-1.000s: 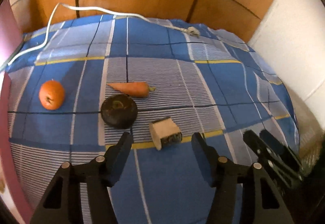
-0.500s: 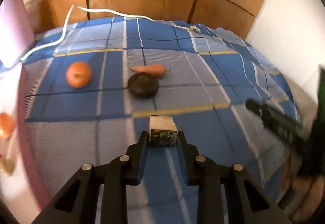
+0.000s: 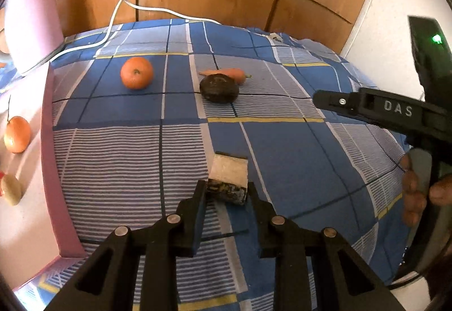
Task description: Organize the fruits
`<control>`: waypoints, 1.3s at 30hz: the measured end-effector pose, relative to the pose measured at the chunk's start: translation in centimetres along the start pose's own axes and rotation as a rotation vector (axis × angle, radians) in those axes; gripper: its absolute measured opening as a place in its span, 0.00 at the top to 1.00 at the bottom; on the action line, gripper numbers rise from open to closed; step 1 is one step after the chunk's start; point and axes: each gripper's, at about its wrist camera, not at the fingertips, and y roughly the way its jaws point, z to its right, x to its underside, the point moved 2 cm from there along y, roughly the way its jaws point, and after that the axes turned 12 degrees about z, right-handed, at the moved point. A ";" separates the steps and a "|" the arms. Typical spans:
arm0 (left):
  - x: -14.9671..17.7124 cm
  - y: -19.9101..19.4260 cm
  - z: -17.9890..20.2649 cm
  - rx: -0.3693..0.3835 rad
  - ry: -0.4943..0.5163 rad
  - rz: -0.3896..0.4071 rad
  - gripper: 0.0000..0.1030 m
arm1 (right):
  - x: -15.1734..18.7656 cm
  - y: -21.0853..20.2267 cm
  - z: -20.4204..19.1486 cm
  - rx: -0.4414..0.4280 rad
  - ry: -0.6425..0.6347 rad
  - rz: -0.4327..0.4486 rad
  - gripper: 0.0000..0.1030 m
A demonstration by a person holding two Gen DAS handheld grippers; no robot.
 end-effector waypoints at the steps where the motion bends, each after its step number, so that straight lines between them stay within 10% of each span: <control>1: 0.0 -0.1 0.0 0.000 0.003 0.003 0.74 | -0.1 0.2 -0.3 -0.010 -0.002 -0.010 0.49; 39: -1.8 -10.5 -7.3 -0.072 -0.183 0.189 0.75 | 2.4 3.2 -2.2 0.081 -0.162 -0.097 0.55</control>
